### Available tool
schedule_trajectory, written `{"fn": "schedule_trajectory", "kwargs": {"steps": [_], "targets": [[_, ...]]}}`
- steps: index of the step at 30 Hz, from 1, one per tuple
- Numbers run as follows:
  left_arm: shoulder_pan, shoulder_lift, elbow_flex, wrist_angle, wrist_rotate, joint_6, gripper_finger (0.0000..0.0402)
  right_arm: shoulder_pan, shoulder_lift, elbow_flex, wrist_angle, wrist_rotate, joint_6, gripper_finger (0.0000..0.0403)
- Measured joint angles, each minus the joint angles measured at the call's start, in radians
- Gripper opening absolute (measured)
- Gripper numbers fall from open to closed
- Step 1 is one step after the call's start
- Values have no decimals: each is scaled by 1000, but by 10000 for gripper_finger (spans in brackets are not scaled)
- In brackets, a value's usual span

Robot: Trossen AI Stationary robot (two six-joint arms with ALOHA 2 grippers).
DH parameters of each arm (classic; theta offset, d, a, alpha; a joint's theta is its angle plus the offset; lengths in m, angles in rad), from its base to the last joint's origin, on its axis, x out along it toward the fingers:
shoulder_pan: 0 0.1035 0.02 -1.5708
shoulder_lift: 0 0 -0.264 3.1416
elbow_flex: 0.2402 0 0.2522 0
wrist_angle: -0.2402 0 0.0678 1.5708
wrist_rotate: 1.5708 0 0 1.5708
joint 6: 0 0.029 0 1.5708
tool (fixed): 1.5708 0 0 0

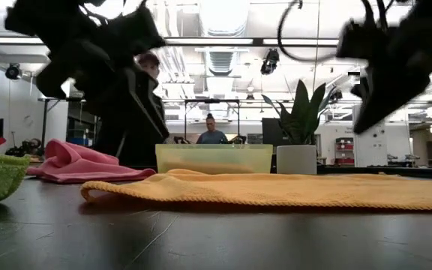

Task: Fold microfiber towels
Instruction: Fold the orange microfiber cloth

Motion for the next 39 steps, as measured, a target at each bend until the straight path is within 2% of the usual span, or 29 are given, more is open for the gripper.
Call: {"fn": "schedule_trajectory", "kwargs": {"steps": [5,7,10,13,16,20,25,30,39], "targets": [[-39,6,39,24,-7,-1,144,11,-1,145,-163,75,-24,9],[-48,8,50,38,-9,-4,144,6,-1,202,-253,82,23,9],[-75,8,66,47,-15,-39,144,19,-1,253,-337,-53,121,9],[-108,8,66,38,-12,-54,144,72,0,257,-342,-183,254,9],[-129,9,66,47,-11,-81,144,132,-1,241,-334,-264,436,9],[-152,12,66,46,-11,-161,144,219,0,207,-335,-274,650,9],[-198,12,63,46,-11,-184,144,287,6,161,-310,-274,690,13],[-215,12,63,46,-15,-185,144,286,21,136,-283,-259,682,48],[-213,12,62,46,-76,-180,144,229,25,79,-347,-231,744,152]]}}
